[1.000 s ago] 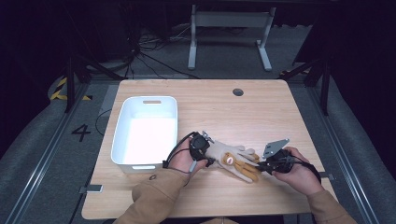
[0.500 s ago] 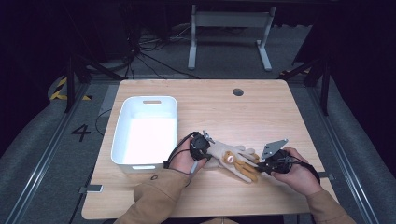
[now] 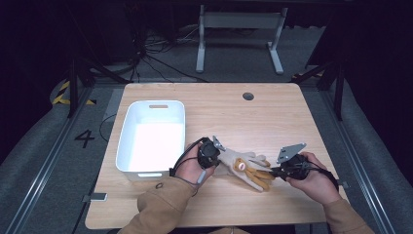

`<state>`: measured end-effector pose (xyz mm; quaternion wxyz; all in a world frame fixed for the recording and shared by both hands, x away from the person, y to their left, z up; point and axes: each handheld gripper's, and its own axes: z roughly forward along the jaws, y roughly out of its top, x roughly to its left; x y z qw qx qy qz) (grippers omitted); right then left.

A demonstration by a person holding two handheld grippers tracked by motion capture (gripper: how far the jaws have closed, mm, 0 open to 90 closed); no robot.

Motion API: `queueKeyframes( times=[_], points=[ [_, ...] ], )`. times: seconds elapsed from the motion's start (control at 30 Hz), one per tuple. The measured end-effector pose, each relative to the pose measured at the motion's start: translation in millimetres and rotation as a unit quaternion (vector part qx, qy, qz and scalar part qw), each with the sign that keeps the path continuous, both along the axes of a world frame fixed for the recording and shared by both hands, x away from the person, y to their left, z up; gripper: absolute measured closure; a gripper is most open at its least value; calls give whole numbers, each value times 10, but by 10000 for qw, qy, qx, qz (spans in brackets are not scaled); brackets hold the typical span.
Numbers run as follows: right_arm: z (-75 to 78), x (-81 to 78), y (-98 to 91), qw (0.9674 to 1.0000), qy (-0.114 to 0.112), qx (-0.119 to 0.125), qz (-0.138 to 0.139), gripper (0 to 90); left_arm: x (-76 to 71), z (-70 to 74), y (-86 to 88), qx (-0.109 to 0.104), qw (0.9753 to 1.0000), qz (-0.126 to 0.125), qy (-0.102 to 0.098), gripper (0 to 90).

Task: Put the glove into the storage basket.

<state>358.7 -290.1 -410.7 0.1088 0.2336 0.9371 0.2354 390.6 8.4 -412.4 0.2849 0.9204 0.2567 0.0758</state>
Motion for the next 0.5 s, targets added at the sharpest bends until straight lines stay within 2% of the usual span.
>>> queueKeyframes(
  times=[0.17,0.27,0.5],
  points=[
    [97,-3,-45,9999,-119,77,-95,867,-77,111,29,-90,9999,-33,-120,864],
    [205,10,-94,9991,-312,196,-193,867,-148,193,59,-148,9996,-38,-219,864],
    [331,52,-113,9972,-577,367,-308,867,-230,261,114,-194,9993,2,-330,863]
  ],
)
